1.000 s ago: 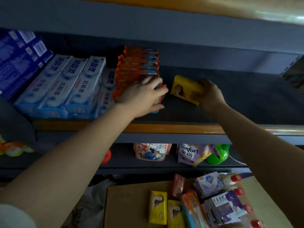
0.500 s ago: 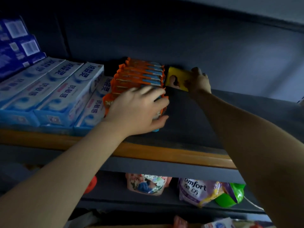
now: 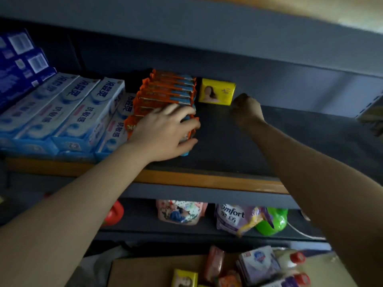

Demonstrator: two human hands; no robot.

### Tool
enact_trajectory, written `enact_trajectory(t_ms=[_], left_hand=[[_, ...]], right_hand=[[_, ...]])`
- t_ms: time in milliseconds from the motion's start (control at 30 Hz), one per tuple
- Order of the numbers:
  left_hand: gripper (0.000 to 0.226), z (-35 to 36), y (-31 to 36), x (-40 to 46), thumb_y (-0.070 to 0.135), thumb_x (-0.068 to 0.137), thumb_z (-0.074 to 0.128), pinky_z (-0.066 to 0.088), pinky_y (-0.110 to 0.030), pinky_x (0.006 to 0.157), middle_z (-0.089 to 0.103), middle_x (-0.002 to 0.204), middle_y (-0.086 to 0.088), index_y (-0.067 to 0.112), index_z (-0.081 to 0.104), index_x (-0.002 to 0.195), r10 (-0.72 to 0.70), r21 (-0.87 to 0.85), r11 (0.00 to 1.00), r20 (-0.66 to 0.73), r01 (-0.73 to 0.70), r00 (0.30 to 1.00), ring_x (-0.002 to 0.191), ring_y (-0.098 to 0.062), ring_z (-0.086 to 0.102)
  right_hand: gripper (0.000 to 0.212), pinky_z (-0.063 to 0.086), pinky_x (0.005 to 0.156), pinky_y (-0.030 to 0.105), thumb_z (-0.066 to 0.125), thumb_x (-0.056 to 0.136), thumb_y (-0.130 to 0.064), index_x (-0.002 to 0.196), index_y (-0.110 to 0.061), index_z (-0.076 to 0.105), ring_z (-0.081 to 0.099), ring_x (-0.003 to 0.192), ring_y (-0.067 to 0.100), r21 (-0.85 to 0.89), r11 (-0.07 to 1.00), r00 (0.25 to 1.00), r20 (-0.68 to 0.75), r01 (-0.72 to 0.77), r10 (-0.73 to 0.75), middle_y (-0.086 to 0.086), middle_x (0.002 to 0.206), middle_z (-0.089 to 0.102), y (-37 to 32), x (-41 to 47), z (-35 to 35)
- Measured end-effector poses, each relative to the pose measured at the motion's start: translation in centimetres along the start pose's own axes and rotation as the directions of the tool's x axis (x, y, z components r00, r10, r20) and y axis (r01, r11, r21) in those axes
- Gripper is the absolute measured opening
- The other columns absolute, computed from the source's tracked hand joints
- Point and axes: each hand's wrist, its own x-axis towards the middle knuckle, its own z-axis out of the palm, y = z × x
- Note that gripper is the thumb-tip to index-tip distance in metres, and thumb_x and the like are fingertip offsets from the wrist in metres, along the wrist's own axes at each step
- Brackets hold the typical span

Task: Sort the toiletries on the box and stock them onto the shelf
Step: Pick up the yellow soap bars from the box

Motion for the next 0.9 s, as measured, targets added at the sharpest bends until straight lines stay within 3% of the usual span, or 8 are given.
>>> enact_trajectory(t_ms=[167, 333, 433, 567, 633, 733, 833, 900], left_hand=[[0.057, -2.1, 1.5, 0.3, 0.05, 0.092, 0.039, 0.028, -0.042, 0.107, 0.022, 0.153, -0.002, 0.029, 0.028, 0.145, -0.12, -0.082, 0.985, 0.328, 0.155, 0.937, 0.14, -0.023, 0.02], [0.037, -4.8, 7.0, -1.7, 0.028, 0.086, 0.046, 0.041, -0.045, 0.097, 0.055, 0.13, -0.013, 0.01, 0.063, 0.114, -0.047, -0.248, 0.968, 0.006, 0.047, 0.999, 0.125, -0.032, 0.044], [0.021, -4.4, 12.1, -5.1, 0.013, 0.085, 0.05, 0.041, -0.039, 0.092, 0.063, 0.11, -0.013, 0.007, 0.068, 0.093, -0.051, -0.463, 0.886, -0.084, 0.006, 0.995, 0.111, -0.028, 0.05], [0.024, -0.7, 17.7, -12.4, 0.016, 0.082, 0.046, 0.049, -0.034, 0.08, 0.063, 0.101, -0.007, 0.011, 0.069, 0.089, 0.005, -0.529, 0.84, 0.23, 0.121, 0.973, 0.099, -0.023, 0.057], [0.027, 1.6, 19.3, -16.3, 0.015, 0.085, 0.046, 0.05, -0.031, 0.077, 0.061, 0.107, -0.004, 0.014, 0.068, 0.1, -0.031, -0.507, 0.8, 0.499, 0.32, 0.866, 0.098, -0.021, 0.058], [0.035, 4.8, 21.3, -21.0, 0.013, 0.09, 0.053, 0.045, -0.032, 0.081, 0.05, 0.122, -0.004, 0.02, 0.051, 0.125, -0.131, -0.38, 0.626, 0.81, 0.681, 0.572, 0.104, -0.024, 0.055], [0.058, 7.8, 23.1, -23.1, 0.019, 0.09, 0.059, 0.044, -0.036, 0.087, 0.043, 0.137, -0.009, 0.016, 0.031, 0.14, -0.235, -0.177, 0.447, 0.923, 0.877, 0.306, 0.114, -0.03, 0.052], [0.066, 10.0, 24.4, -23.4, 0.019, 0.086, 0.065, 0.039, -0.036, 0.096, 0.042, 0.135, -0.01, 0.01, 0.031, 0.141, -0.289, -0.157, 0.276, 0.927, 0.948, 0.237, 0.124, -0.031, 0.044]], right_hand=[[0.021, 0.038, 0.06, 0.033, 0.047, 0.086, -0.018, 0.091, -0.008, 0.065, 0.058, 0.088, 0.04, -0.099, 0.941, 0.927, -0.169, 0.322, -0.335, 0.02, 0.093, 0.064, 0.9, -8.3, -4.2], [0.025, 0.051, 0.056, 0.04, 0.044, 0.085, -0.028, 0.091, -0.013, 0.063, 0.062, 0.067, 0.035, 0.112, 0.904, 0.897, -0.228, 0.412, -0.38, 0.009, 0.076, 0.066, 2.9, -16.9, -7.2], [0.027, 0.045, 0.047, 0.035, 0.042, 0.087, -0.031, 0.093, -0.01, 0.058, 0.057, 0.053, 0.027, 0.286, 0.913, 0.944, -0.24, 0.292, -0.226, 0.002, 0.062, 0.059, 4.9, -22.9, -5.9], [0.022, 0.041, 0.05, 0.033, 0.049, 0.088, -0.028, 0.095, -0.01, 0.06, 0.063, 0.063, 0.034, 0.226, 0.97, 0.989, 0.1, 0.086, -0.11, 0.006, 0.068, 0.063, 9.4, -29.9, 0.0], [0.017, 0.045, 0.06, 0.037, 0.052, 0.091, -0.023, 0.1, -0.01, 0.06, 0.064, 0.082, 0.036, 0.108, 0.994, 0.932, 0.361, -0.003, -0.036, 0.013, 0.091, 0.067, 11.7, -32.8, 3.1], [0.025, 0.049, 0.07, 0.038, 0.046, 0.093, -0.025, 0.114, -0.014, 0.055, 0.061, 0.095, 0.035, -0.02, 0.999, 0.792, 0.609, -0.038, 0.042, 0.013, 0.11, 0.061, 13.9, -36.5, 6.9], [0.031, 0.05, 0.072, 0.039, 0.045, 0.093, -0.024, 0.122, -0.016, 0.049, 0.059, 0.101, 0.034, -0.01, 1.0, 0.756, 0.655, 0.016, -0.006, 0.009, 0.123, 0.054, 14.2, -39.2, 9.4], [0.029, 0.05, 0.07, 0.039, 0.044, 0.093, -0.024, 0.121, -0.015, 0.049, 0.058, 0.1, 0.034, 0.002, 1.0, 0.772, 0.636, -0.012, 0.008, 0.009, 0.122, 0.054, 14.2, -40.4, 10.3]])
